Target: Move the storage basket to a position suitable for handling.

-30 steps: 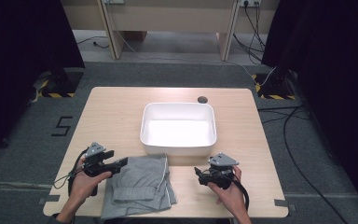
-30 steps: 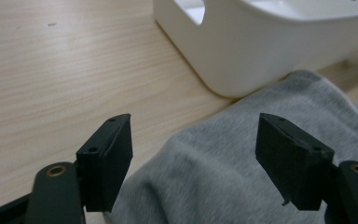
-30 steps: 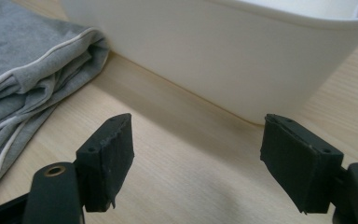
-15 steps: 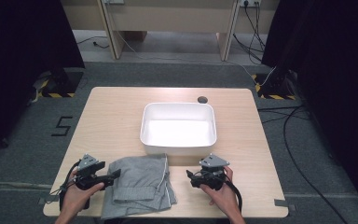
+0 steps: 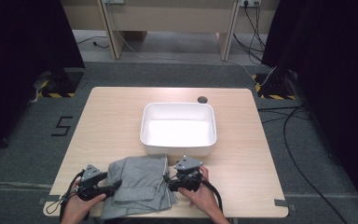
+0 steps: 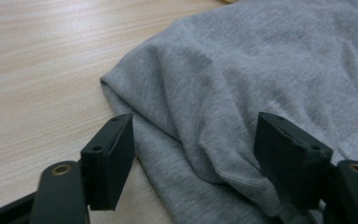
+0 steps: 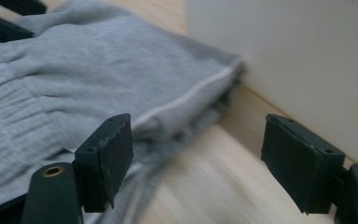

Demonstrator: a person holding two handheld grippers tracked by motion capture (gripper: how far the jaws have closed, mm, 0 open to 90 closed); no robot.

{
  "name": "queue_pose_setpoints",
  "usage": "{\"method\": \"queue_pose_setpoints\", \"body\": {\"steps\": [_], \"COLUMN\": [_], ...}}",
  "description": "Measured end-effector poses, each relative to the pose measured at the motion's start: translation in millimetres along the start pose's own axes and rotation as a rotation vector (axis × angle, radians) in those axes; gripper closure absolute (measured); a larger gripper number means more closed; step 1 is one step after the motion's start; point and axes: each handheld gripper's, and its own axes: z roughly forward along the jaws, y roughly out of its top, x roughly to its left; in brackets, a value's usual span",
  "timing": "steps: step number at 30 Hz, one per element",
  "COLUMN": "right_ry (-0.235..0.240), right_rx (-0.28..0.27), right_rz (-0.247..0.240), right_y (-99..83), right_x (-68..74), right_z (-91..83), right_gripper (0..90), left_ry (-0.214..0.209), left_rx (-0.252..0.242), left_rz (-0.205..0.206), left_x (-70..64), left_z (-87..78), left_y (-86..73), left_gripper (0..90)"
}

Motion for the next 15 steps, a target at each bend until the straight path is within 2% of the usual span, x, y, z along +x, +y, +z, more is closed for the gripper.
{"method": "queue_pose_setpoints", "body": {"steps": [3, 4, 6, 10, 15], "right_ry": [0.027, 0.035, 0.039, 0.047, 0.022], "right_rx": [0.020, 0.027, 0.044, 0.059, 0.069], "right_rz": [-0.032, -0.034, -0.036, -0.021, -0.006], "right_y": [0.9, 0.3, -1.7, -5.3, -14.9], "right_x": [8.9, 10.9, 12.7, 10.2, 5.2], "right_z": [11.7, 14.8, 18.1, 18.8, 12.2], "right_gripper": [25.7, 25.7, 25.7, 25.1, 25.2], "left_ry": [0.000, -0.007, -0.005, -0.004, -0.017], "left_rx": [0.002, 0.009, 0.009, 0.008, 0.011], "left_rz": [0.015, 0.022, 0.030, 0.037, 0.091], "left_x": [-5.0, -6.2, -7.7, -9.7, -27.4], "left_z": [2.8, 4.7, 6.3, 7.1, 13.5], "left_y": [-2.2, -3.4, -3.4, -3.3, -0.7], "left_gripper": [34.4, 37.9, 39.4, 39.8, 42.4]}}
